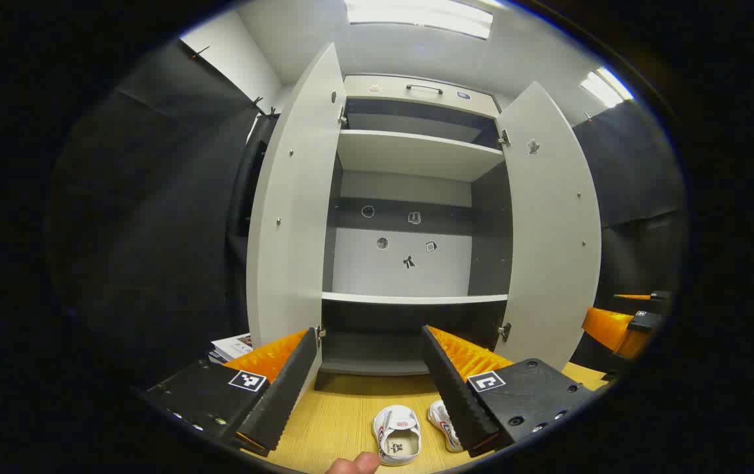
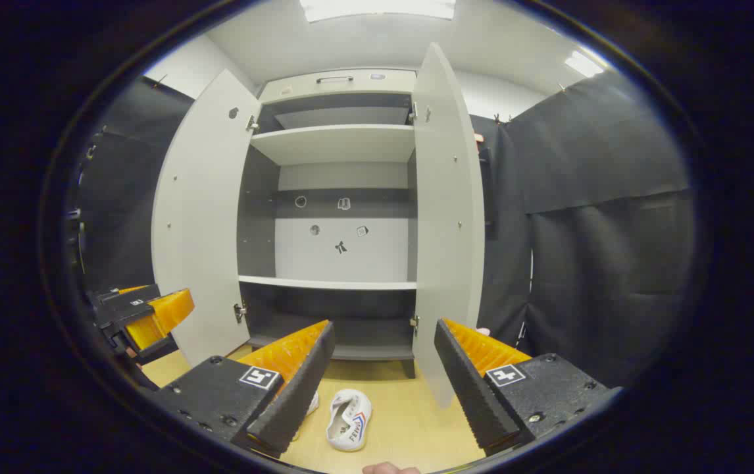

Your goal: Grab one shoe with the right hand and put it into the shoe cabinet, grab the other shoe with the left hand and put it into the shoe cabinet; then close the right door with the right hand and the left door with the left hand.

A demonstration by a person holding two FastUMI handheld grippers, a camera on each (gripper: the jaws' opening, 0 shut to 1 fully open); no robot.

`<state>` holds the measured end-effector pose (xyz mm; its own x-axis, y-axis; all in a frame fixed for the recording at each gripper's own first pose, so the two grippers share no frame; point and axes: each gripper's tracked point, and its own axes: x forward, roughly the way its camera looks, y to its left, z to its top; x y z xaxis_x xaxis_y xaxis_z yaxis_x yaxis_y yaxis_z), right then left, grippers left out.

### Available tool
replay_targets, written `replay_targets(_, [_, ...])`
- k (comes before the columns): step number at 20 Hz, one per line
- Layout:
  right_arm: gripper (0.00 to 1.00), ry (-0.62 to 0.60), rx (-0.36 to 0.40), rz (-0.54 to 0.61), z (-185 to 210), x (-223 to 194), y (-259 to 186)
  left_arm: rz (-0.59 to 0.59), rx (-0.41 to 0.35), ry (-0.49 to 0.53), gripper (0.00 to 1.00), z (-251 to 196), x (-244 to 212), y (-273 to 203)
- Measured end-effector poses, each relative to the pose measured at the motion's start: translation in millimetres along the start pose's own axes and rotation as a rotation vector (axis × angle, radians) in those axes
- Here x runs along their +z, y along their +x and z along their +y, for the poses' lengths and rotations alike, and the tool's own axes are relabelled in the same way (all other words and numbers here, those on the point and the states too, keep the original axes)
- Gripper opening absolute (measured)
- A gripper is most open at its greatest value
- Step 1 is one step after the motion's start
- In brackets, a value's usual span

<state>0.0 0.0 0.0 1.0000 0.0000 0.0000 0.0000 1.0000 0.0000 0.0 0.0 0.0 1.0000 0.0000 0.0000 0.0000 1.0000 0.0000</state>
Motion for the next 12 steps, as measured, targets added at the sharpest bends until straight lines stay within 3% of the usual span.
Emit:
replay_targets(6, [0.94,-0.01,0.005,0.005,1.7,-2.9,0.1,-0.016,-0.003,0.021,0.95,0.1,2.6,1.7])
replay_targets(7, [0.99,-0.012,0.005,0.009,1.5,-4.2,0.4,-0.018,-0.004,0.023,0.95,-0.9,2.7,1.8])
replay_targets(9, [0.99,-0.01,0.003,0.006,1.3,-3.0,-2.0,-0.023,-0.018,0.023,0.95,-4.5,3.0,1.9])
replay_targets(10, [0.94,-0.009,0.001,0.003,0.7,-2.0,-2.8,-0.028,-0.02,0.022,0.95,-4.6,3.8,2.0])
replay_targets(12, [0.99,-0.011,-0.001,0.0,-0.7,-1.6,-2.0,-0.034,-0.022,0.022,0.95,-5.8,5.4,1.5])
